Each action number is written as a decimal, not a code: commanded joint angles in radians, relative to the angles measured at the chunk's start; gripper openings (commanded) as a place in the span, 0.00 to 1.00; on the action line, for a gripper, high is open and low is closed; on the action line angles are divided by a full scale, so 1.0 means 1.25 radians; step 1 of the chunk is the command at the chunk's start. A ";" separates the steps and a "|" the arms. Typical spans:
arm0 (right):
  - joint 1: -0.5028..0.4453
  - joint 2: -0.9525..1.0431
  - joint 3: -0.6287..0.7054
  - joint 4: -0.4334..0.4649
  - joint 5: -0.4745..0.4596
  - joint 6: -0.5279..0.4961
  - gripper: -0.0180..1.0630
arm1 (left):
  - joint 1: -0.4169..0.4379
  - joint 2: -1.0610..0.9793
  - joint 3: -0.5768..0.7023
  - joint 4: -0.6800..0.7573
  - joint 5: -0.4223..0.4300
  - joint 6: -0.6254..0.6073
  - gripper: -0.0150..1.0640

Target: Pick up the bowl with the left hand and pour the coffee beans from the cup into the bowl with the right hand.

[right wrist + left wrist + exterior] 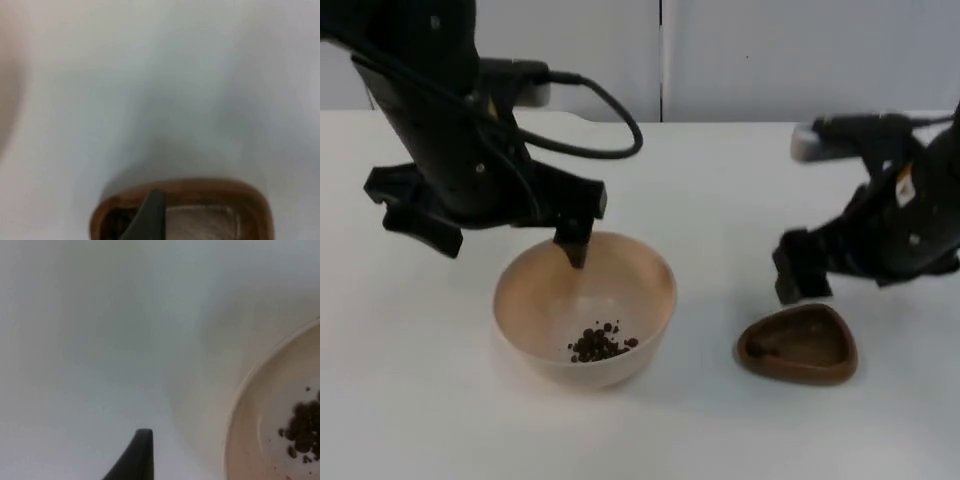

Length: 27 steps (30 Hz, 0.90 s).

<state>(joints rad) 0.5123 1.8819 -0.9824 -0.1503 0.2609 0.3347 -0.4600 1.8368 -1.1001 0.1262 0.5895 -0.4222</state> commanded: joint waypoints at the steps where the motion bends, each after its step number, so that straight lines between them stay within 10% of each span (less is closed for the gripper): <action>1: -0.003 -0.059 0.001 -0.001 0.009 -0.011 0.80 | -0.003 -0.029 -0.001 -0.007 -0.001 0.011 0.99; 27: -0.003 -0.561 0.001 -0.002 0.172 -0.109 0.80 | -0.003 -0.341 -0.001 -0.011 0.011 0.062 0.99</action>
<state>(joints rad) 0.5123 1.2006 -0.9824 -0.1503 0.4645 0.2128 -0.4600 1.4311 -1.1001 0.1239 0.5969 -0.3572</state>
